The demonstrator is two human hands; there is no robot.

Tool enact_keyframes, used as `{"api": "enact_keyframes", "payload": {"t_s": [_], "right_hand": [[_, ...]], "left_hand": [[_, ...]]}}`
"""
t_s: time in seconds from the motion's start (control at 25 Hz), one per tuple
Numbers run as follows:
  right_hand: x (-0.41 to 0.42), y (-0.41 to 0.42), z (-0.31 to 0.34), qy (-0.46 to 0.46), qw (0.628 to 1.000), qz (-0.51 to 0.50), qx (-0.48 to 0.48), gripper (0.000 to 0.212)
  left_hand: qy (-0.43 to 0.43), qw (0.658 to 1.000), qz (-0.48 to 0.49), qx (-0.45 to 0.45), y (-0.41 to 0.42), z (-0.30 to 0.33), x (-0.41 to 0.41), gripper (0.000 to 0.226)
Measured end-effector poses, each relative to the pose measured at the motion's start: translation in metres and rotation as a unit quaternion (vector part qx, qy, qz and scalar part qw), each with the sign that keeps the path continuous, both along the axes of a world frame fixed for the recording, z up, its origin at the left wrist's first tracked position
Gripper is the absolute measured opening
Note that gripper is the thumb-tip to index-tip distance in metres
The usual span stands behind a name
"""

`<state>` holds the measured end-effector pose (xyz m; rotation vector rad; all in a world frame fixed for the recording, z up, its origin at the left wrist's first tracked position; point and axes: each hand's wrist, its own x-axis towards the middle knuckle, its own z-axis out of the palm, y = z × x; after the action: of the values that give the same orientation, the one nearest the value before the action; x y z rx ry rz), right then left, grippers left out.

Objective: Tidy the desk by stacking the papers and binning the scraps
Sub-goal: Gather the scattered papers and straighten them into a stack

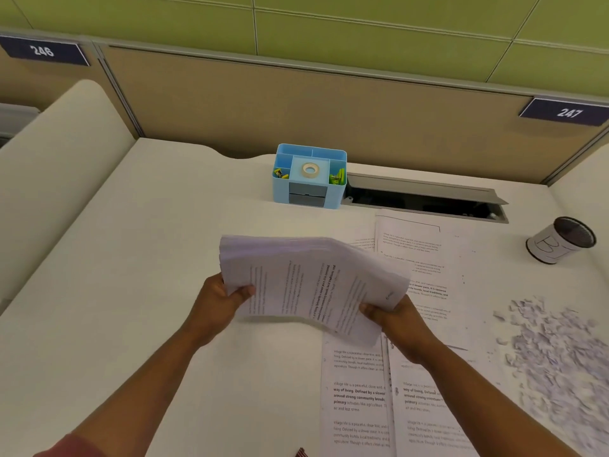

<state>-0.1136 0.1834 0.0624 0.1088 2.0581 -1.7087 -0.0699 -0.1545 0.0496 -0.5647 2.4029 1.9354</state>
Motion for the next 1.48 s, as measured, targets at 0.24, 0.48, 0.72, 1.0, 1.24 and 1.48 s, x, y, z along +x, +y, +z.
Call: {"api": "enact_keyframes", "payload": {"t_s": [0.24, 0.48, 0.72, 1.0, 1.24, 1.48], "right_hand": [[0.016, 0.031, 0.036, -0.027, 0.998, 0.024, -0.046, 0.030], [0.036, 0.071, 0.030, -0.103, 0.978, -0.089, -0.158, 0.042], [0.048, 0.095, 0.019, -0.072, 0.941, -0.231, -0.235, 0.039], [0.051, 0.122, 0.012, -0.029, 0.939, -0.263, -0.219, 0.033], [0.039, 0.189, 0.032, -0.068, 0.935, -0.189, -0.293, 0.035], [0.006, 0.253, 0.038, -0.132, 0.971, -0.009, -0.200, 0.035]], "left_hand": [[-0.016, 0.989, -0.144, -0.006, -0.004, 0.048, -0.021, 0.022], [-0.076, 0.983, -0.106, 0.130, 0.031, 0.043, -0.023, 0.071], [-0.064, 0.866, 0.000, 0.496, 0.151, 0.030, -0.005, 0.055], [-0.066, 0.914, 0.140, 0.374, 0.289, 0.046, 0.000, 0.030], [-0.040, 0.953, 0.178, 0.241, 0.313, 0.045, -0.006, 0.030], [-0.075, 0.982, 0.094, 0.144, 0.311, 0.034, 0.003, 0.030]]}}
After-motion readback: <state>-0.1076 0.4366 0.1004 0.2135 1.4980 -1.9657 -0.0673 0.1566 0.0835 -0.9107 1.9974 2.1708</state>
